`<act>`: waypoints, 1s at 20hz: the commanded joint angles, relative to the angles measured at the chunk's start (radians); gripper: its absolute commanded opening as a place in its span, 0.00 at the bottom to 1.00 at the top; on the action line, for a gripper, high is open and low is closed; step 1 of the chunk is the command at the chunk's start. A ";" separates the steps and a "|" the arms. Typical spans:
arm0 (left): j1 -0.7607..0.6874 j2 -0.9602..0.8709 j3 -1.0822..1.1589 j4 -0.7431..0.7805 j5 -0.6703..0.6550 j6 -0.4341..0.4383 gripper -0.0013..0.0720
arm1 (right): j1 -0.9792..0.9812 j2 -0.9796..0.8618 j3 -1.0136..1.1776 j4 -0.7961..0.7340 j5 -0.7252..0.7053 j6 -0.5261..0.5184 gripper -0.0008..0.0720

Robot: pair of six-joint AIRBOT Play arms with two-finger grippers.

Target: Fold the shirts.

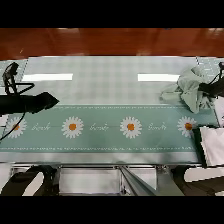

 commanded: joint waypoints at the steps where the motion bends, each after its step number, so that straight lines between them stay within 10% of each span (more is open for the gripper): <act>1: 0.001 0.010 0.028 0.048 0.079 0.000 0.71 | 0.000 0.095 0.093 0.035 0.005 -0.009 0.04; 20: 0.002 0.293 0.116 0.202 0.195 0.060 0.71 | 0.607 0.555 0.666 0.060 0.109 -0.071 0.04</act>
